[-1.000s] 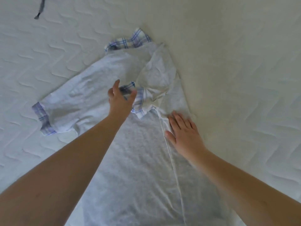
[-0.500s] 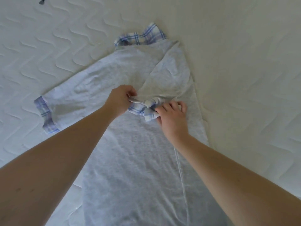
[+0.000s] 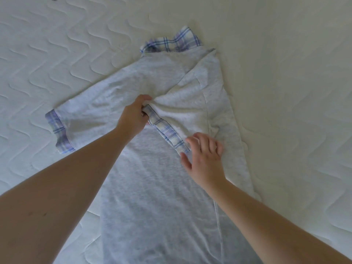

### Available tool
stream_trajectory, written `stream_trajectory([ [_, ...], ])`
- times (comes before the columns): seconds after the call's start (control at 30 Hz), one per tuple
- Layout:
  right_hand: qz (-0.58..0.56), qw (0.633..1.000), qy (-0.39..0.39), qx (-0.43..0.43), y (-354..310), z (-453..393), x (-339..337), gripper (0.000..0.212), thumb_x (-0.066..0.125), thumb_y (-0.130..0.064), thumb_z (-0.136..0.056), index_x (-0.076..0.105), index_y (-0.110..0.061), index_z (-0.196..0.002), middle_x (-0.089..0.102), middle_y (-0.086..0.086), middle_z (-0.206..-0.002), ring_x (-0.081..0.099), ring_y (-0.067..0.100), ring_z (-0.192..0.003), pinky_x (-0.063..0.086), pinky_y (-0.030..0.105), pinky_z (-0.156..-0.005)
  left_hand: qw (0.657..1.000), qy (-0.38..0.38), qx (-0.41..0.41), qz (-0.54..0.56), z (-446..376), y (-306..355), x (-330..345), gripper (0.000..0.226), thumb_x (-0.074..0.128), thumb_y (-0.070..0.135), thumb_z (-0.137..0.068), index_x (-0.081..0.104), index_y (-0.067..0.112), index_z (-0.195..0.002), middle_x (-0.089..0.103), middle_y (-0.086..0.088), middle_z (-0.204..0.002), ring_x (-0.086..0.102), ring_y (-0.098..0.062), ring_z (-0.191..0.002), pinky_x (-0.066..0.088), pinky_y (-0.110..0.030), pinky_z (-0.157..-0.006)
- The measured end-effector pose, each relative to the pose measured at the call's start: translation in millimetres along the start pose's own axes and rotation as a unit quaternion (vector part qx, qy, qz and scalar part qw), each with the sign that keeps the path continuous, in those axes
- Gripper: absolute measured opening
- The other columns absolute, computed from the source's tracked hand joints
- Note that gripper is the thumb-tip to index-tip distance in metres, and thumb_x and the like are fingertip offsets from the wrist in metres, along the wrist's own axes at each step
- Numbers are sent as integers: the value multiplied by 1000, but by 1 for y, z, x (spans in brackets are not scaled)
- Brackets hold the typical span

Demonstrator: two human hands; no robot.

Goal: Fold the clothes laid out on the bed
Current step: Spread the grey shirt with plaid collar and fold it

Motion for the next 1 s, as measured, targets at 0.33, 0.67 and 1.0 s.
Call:
stream_trajectory([
  [0.33, 26, 994, -93, 60, -15, -29, 4, 20, 61, -18, -77, 62, -13, -96, 59, 4, -85, 56, 27, -80, 41, 39, -75, 996, 20, 56, 71, 6, -7, -2, 49, 44, -7, -83, 71, 33, -82, 65, 11, -97, 62, -4, -90, 52, -20, -80],
  [0.67, -82, 994, -63, 21, 34, 16, -12, 34, 64, -17, -85, 63, -15, -118, 62, 2, -114, 59, 24, -104, 43, 37, -87, 987, 158, -13, -36, 10, 1, 13, 29, 41, 3, -90, 64, 14, -104, 55, -5, -116, 50, -26, -110, 42, -41, -97],
  [1.0, -45, 988, -133, 68, 49, -10, -2, 57, 47, -37, -97, 36, -19, -150, 34, 4, -156, 29, 22, -145, 20, 42, -117, 991, 30, 37, -125, -67, 85, 49, 39, 45, 48, -99, 59, 17, -118, 59, -6, -115, 53, -27, -107, 42, -42, -93],
])
Point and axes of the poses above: each hand's wrist, its own z-axis away from the middle knuckle, its own x-axis out of the palm, y = z × x, the point moved 1 cm from there along -z, towards the middle knuckle
